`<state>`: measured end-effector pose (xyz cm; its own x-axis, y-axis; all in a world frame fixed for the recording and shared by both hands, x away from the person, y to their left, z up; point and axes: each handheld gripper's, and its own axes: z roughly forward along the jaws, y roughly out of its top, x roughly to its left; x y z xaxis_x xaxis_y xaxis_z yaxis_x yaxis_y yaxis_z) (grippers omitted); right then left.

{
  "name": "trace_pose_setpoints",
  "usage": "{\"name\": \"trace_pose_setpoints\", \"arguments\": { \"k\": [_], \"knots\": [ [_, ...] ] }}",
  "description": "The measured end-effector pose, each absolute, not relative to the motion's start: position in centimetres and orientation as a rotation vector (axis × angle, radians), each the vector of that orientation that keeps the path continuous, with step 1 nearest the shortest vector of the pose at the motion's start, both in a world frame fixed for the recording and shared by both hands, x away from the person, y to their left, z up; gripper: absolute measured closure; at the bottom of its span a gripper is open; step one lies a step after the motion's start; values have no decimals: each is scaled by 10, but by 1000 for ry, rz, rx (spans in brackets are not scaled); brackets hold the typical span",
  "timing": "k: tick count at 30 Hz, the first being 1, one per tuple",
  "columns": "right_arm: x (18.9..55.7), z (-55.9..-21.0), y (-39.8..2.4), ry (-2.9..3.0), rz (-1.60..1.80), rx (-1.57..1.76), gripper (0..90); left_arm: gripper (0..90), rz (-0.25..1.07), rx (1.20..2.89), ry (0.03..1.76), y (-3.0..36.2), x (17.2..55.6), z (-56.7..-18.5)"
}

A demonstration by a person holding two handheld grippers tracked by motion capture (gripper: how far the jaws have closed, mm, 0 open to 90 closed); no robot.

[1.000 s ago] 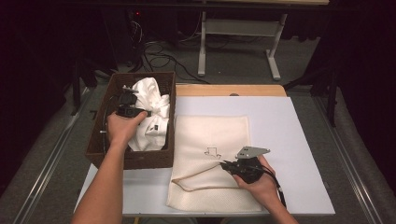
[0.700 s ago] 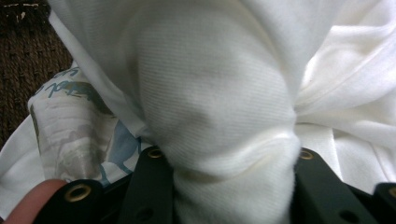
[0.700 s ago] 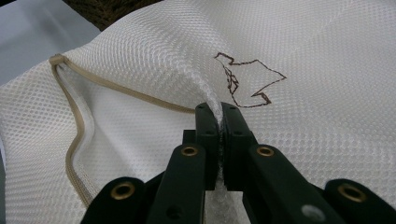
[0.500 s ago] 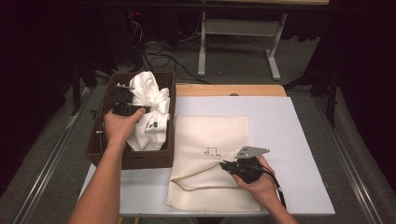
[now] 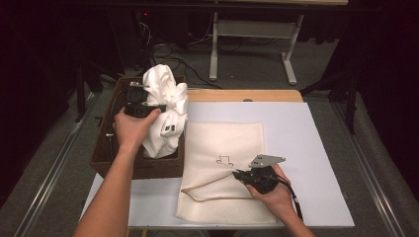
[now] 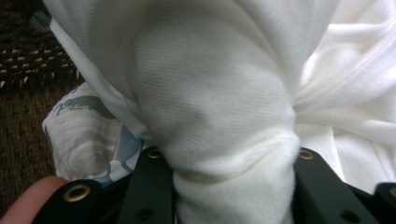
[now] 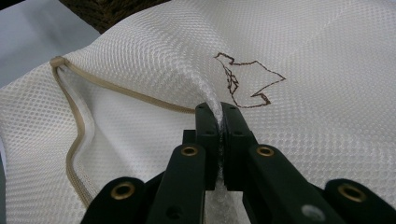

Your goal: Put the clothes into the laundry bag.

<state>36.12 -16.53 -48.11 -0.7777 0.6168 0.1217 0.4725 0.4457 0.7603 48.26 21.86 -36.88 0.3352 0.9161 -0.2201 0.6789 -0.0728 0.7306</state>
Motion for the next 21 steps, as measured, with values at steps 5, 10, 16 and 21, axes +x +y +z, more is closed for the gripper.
{"name": "trace_pose_setpoints", "arguments": {
  "k": [5,10,16,21],
  "knots": [
    [362,-481,-166,2523,1235,954,883,659,411,1851,1370,202,479,-359],
    [362,-481,-167,2518,1239,954,883,659,358,1873,1309,184,476,-353],
    [363,-482,-167,2516,1239,954,883,658,330,1913,1251,161,468,-346],
    [364,-482,-167,2512,1233,965,883,658,289,1948,1195,138,456,-350]
  ]
}}
